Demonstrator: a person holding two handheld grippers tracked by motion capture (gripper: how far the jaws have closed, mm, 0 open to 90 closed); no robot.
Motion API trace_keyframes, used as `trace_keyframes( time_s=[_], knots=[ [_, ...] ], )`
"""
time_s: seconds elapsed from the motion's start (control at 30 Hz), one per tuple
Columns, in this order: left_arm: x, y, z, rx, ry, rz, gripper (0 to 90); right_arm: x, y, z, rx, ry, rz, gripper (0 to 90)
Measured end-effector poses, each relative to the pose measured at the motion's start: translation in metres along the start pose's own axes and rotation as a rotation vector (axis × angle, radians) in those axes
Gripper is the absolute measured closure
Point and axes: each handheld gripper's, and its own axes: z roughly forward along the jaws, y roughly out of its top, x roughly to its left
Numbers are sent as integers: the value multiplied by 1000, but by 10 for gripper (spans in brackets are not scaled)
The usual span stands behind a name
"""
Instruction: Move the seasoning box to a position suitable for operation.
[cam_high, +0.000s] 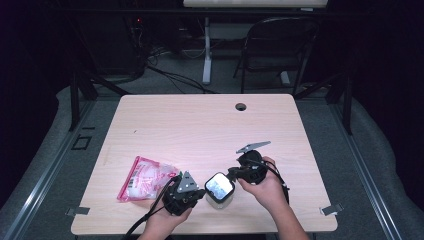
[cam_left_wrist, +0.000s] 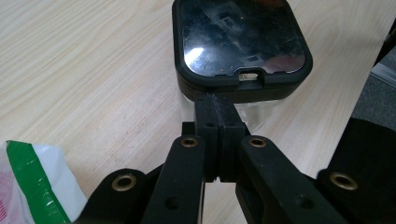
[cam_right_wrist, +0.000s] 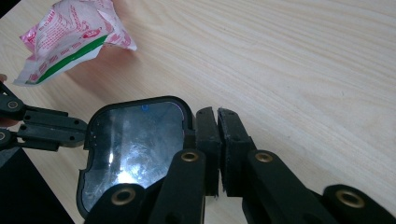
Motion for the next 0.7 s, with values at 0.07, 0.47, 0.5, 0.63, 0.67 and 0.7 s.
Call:
trace_keyframes(
  time_s=[0.07,0.47,0.5,0.63,0.67,0.7],
  knots=[
    [0,1,-1,-4,-3,-2,900,0,0,0,-1,-1,2,883],
    [1,6,-3,-14,-3,-7,900,-1,-1,0,-1,3,7,883],
    [2,8,-4,-16,-3,-4,900,-2,-1,-1,4,2,2,882],
    [3,10,-6,-21,-5,-9,900,-1,-1,-2,2,-3,-2,867],
    [3,12,-7,-26,-2,-7,900,0,-2,-5,2,2,-6,853],
    [3,12,-7,-26,-2,-7,900,0,-2,-6,1,1,-6,848]
  ],
)
